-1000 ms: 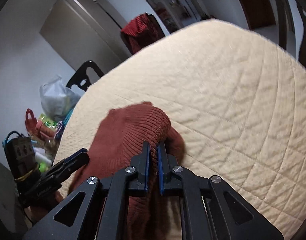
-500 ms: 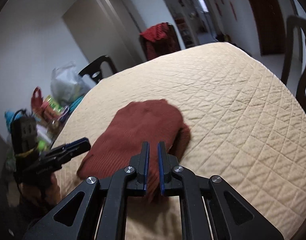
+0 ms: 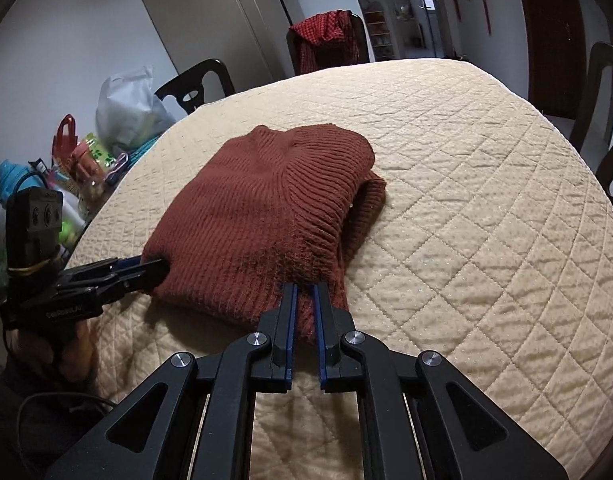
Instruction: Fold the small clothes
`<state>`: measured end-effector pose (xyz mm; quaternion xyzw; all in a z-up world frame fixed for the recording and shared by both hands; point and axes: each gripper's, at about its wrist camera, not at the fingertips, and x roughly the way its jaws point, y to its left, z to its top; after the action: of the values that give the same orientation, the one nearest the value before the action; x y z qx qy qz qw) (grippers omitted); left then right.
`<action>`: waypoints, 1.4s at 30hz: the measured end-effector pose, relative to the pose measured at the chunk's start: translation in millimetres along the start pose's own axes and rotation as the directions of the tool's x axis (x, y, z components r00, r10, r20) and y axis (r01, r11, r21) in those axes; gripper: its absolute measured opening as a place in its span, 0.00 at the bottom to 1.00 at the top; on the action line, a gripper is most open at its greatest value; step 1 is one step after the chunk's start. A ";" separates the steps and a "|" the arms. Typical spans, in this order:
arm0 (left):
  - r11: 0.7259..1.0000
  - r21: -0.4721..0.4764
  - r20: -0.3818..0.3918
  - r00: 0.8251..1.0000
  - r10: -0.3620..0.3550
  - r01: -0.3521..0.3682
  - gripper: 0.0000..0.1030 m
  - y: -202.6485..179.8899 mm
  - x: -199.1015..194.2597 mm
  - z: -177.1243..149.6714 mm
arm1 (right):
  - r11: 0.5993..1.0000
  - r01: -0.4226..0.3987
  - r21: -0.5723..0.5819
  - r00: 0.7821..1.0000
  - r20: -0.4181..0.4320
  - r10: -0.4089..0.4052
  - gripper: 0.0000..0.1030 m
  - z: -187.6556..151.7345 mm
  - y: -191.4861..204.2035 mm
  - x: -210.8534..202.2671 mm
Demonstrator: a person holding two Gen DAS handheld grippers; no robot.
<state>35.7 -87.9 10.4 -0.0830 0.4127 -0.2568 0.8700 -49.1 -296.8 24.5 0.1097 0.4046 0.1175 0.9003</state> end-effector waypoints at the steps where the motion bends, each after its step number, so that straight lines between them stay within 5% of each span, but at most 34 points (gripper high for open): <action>1: 1.000 -0.001 0.002 1.000 -0.004 0.004 0.47 0.7 -0.2 -0.8 | 1.000 0.000 -0.001 1.000 0.001 0.000 0.06 0.0 -0.2 0.9; 11: 1.000 -0.001 0.023 1.000 0.011 -0.011 0.49 3.6 -19.5 2.3 | 1.000 -0.022 0.022 1.000 0.011 0.021 0.11 2.9 -1.1 -12.8; 13: 1.000 -0.002 0.053 0.998 0.018 -0.018 0.49 3.5 -27.2 10.0 | 0.999 -0.021 0.042 0.999 0.042 0.019 0.33 6.3 -4.1 -19.2; 15: 1.000 -0.009 0.079 0.997 0.023 -0.022 0.49 4.7 -29.5 20.3 | 0.993 -0.067 0.096 0.996 0.067 0.061 0.42 11.7 -11.1 -19.0; 26: 0.998 -0.056 0.049 0.998 0.030 -0.027 0.50 7.9 4.2 40.6 | 0.974 -0.062 0.218 0.998 0.035 0.055 0.44 43.1 -27.2 25.6; 29: 0.996 -0.094 0.031 0.999 0.010 -0.007 0.56 14.9 9.7 37.8 | 0.958 -0.082 0.276 0.997 0.018 0.081 0.57 40.3 -41.7 35.7; 36: 0.987 -0.153 -0.008 0.999 -0.044 0.043 0.62 20.2 28.1 39.7 | 0.954 -0.115 0.278 0.993 0.026 0.112 0.57 51.9 -51.2 42.1; 42: 0.993 -0.120 -0.004 1.000 0.004 -0.005 0.64 9.8 29.7 37.9 | 0.947 -0.168 0.273 0.986 0.027 0.167 0.57 49.6 -50.3 43.6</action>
<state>84.0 -97.4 11.3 -0.1336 0.4292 -0.2298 0.8632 22.6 -336.5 11.3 0.2675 0.4048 0.1362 0.8637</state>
